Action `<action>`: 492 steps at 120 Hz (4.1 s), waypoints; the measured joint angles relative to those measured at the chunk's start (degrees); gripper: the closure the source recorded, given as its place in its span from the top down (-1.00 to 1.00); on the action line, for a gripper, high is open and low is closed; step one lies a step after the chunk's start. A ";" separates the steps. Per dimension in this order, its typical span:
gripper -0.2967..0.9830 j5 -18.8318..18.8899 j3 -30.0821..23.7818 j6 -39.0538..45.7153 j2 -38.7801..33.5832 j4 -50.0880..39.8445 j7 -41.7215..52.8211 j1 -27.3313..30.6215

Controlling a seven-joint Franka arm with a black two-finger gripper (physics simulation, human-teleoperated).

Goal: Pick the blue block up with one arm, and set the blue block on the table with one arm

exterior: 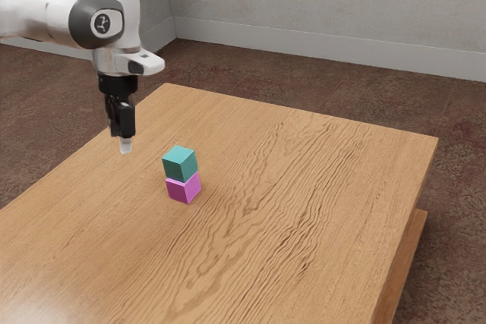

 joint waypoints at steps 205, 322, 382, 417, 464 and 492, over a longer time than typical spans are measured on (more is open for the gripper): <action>0.54 6.26 -7.74 35.93 16.12 -6.08 -40.90 9.84; 0.08 12.59 -5.22 35.92 29.46 6.66 -42.33 3.36; -0.03 12.75 2.44 32.81 27.14 6.81 -41.10 5.58; 0.18 12.20 3.30 32.39 28.75 6.81 -39.66 5.82; 0.48 8.99 -0.40 28.71 16.84 6.59 -38.04 5.29; 0.52 2.02 -6.13 18.44 5.27 6.44 -33.60 5.23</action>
